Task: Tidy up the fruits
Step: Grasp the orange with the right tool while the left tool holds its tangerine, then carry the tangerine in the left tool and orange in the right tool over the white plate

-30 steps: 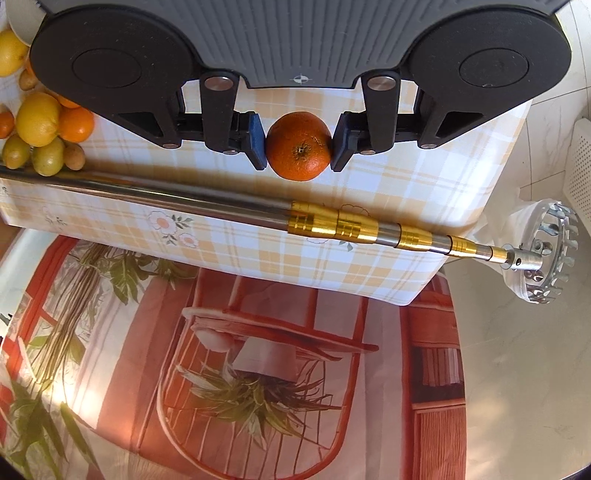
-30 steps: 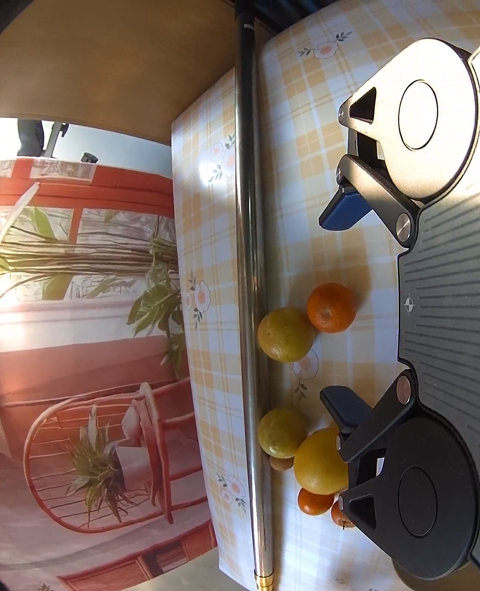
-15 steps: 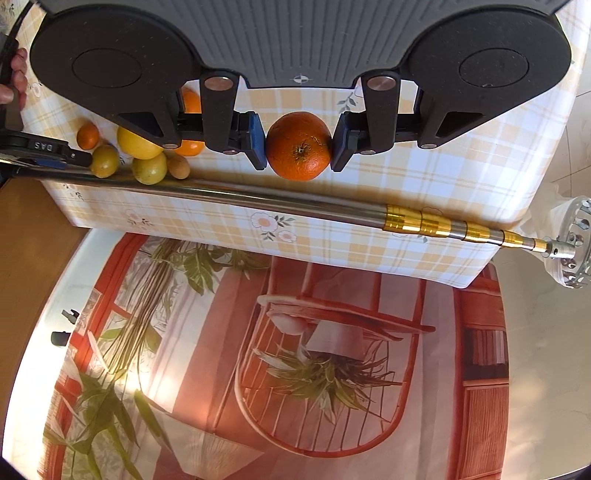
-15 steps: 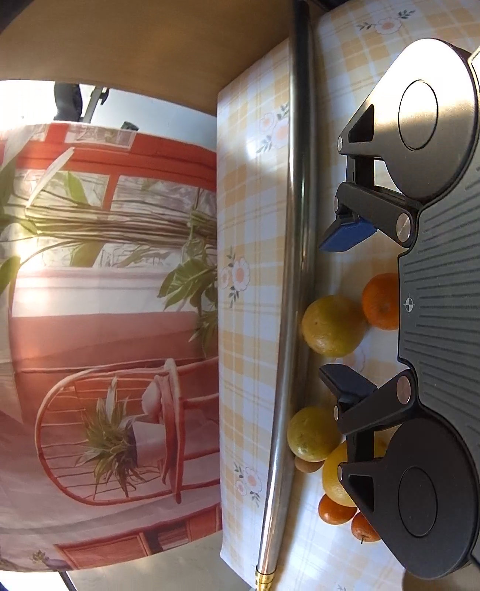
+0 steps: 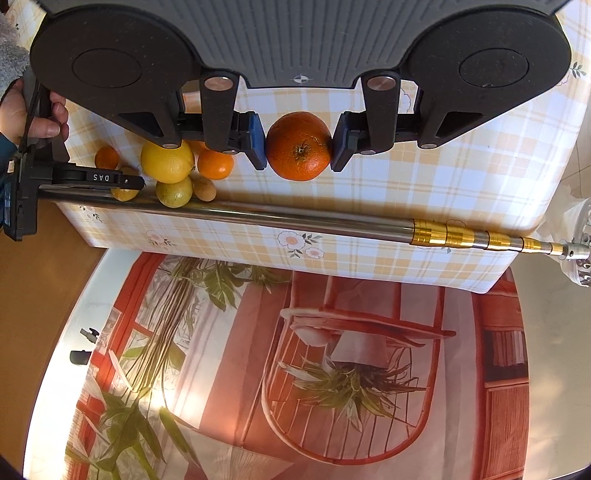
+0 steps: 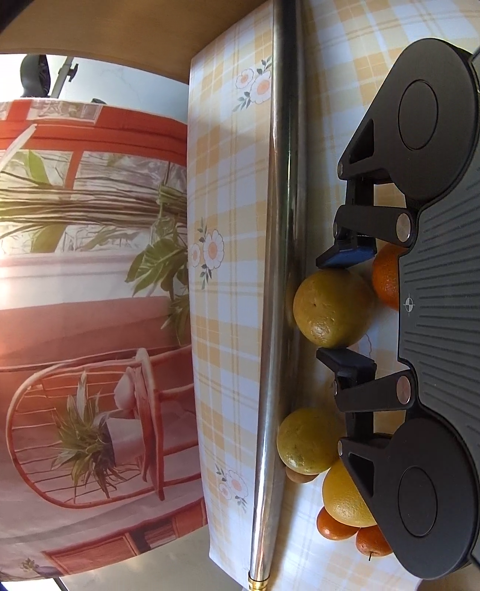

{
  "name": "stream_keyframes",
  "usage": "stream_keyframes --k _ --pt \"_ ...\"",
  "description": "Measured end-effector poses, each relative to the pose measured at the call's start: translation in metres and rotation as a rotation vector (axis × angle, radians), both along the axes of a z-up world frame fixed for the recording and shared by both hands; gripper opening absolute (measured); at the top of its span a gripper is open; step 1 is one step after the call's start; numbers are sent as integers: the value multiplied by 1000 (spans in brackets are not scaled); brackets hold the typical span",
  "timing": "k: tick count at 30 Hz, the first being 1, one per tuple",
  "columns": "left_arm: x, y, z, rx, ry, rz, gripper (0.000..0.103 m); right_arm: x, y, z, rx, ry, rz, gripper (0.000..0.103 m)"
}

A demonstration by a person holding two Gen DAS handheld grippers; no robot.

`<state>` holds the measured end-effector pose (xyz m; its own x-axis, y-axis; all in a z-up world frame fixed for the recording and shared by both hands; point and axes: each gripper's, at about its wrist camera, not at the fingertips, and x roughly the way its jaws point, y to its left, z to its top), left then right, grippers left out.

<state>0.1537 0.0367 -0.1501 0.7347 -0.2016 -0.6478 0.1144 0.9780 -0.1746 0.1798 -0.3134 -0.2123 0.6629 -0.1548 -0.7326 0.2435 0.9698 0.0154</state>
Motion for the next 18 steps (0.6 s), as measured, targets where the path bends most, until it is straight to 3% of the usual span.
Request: stream_keyframes --k 8,18 --pt "-12 -7 5 -2 3 -37 39 -24 8 32 14 -80 -3 42" --pt "-39 -11 13 -16 -5 -63 39 -77 47 70 23 -131 70 42"
